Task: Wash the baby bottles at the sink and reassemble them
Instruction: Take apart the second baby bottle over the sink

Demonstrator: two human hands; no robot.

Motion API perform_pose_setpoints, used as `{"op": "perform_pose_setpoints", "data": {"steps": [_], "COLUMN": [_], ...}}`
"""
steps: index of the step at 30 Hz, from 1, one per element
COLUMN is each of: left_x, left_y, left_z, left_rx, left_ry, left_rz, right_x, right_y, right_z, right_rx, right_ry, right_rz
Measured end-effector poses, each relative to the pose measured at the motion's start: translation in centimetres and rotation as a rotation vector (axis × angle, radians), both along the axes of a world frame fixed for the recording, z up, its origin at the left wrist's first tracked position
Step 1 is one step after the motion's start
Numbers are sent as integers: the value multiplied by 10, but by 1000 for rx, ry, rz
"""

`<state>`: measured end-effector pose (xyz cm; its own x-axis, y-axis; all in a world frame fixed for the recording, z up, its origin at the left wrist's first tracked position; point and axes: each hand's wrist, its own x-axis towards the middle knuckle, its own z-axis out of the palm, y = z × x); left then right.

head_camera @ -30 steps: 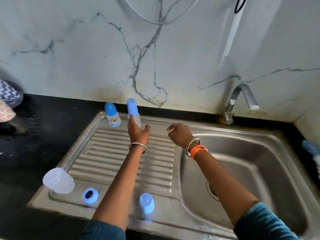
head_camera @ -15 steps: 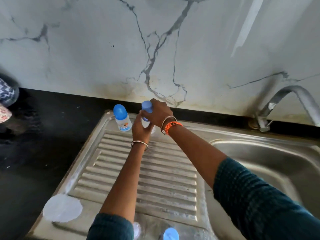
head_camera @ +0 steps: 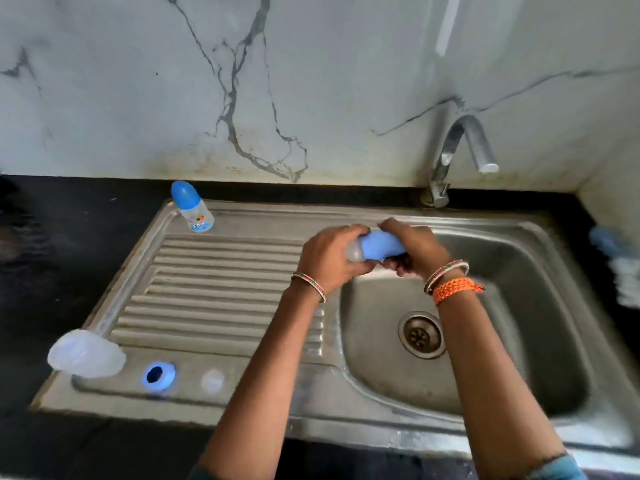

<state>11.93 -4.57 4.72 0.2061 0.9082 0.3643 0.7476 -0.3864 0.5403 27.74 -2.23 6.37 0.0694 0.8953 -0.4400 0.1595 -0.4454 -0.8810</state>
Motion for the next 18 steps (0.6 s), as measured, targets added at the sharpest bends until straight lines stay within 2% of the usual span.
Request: {"op": "perform_pose_setpoints", "data": {"steps": [4,9,12,16,18], "left_x": [51,89,104,114,115], "left_y": [-27,-40,-46,-45,-42], "left_z": [-9,-19,-23,-32,-38], "left_rx": [-211,-511,-628,-689,-723], "left_ry": [-173,-409,-618,-676,-793], "left_rz": [-95,-242,-201,-178,-103], "right_x": [57,107,134,161,172], "right_y": [-37,-68,-73,-72,-71], "right_z": [-3,-10,-12,-19,-28], "right_rx": [-88,-16,77,50,91], "right_ry": [-13,100,248,297,365], "right_rz": [-12,60,142,275,257]}}
